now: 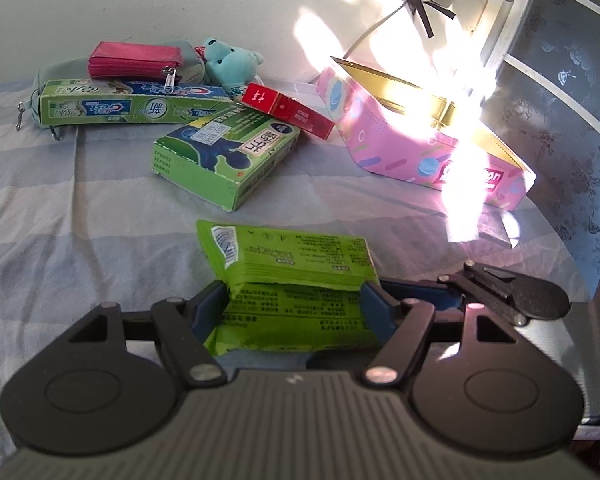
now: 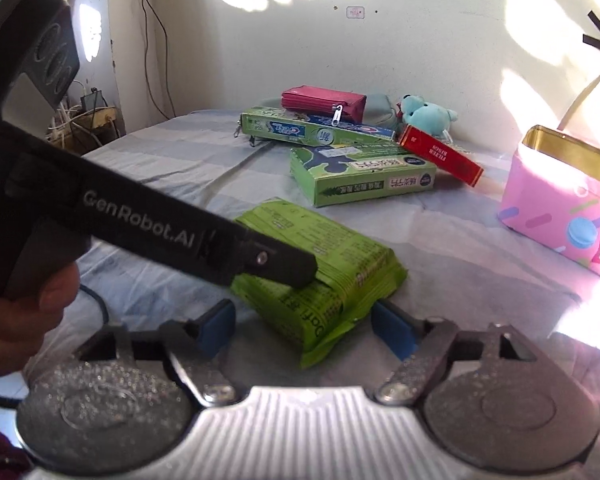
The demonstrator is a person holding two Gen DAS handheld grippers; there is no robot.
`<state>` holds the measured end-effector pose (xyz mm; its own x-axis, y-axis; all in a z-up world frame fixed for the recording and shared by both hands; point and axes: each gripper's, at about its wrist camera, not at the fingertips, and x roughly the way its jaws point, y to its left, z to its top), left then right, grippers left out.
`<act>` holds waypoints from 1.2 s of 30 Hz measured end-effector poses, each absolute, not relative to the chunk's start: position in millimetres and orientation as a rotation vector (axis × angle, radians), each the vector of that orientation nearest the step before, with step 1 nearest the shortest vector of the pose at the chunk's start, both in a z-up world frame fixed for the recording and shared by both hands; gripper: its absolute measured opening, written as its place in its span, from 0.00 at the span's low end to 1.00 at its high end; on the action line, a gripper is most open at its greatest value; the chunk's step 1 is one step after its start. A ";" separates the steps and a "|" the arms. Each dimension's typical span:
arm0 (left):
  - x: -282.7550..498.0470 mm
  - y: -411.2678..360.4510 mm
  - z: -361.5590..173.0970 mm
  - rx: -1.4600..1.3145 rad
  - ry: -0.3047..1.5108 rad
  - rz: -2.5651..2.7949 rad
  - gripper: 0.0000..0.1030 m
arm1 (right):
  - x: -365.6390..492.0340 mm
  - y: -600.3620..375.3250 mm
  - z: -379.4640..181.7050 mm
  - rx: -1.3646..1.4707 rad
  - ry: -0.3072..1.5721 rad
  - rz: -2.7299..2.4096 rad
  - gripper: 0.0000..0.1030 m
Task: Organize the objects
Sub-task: 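Lift the green packet with the left gripper and carry it to the pink tin, then lower the packet into the tin and open the left gripper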
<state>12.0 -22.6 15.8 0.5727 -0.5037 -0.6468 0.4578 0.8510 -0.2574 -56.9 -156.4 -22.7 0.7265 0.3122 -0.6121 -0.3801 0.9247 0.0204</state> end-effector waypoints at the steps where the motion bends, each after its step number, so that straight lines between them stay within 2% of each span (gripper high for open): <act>1: 12.2 -24.3 17.1 -0.056 0.776 -0.559 0.72 | -53.9 -157.9 -20.9 -0.106 0.657 0.374 0.66; 10: 21.4 -48.4 42.8 -0.087 0.721 -0.638 0.70 | -65.5 -188.7 2.4 -0.064 0.544 0.301 0.65; 26: 30.3 -95.1 59.0 0.004 0.694 -0.678 0.71 | -66.7 -228.6 9.1 0.000 0.499 0.229 0.65; 36: 70.0 -183.3 102.0 0.070 0.561 -0.785 0.71 | -38.3 -292.2 47.5 -0.039 0.328 0.040 0.65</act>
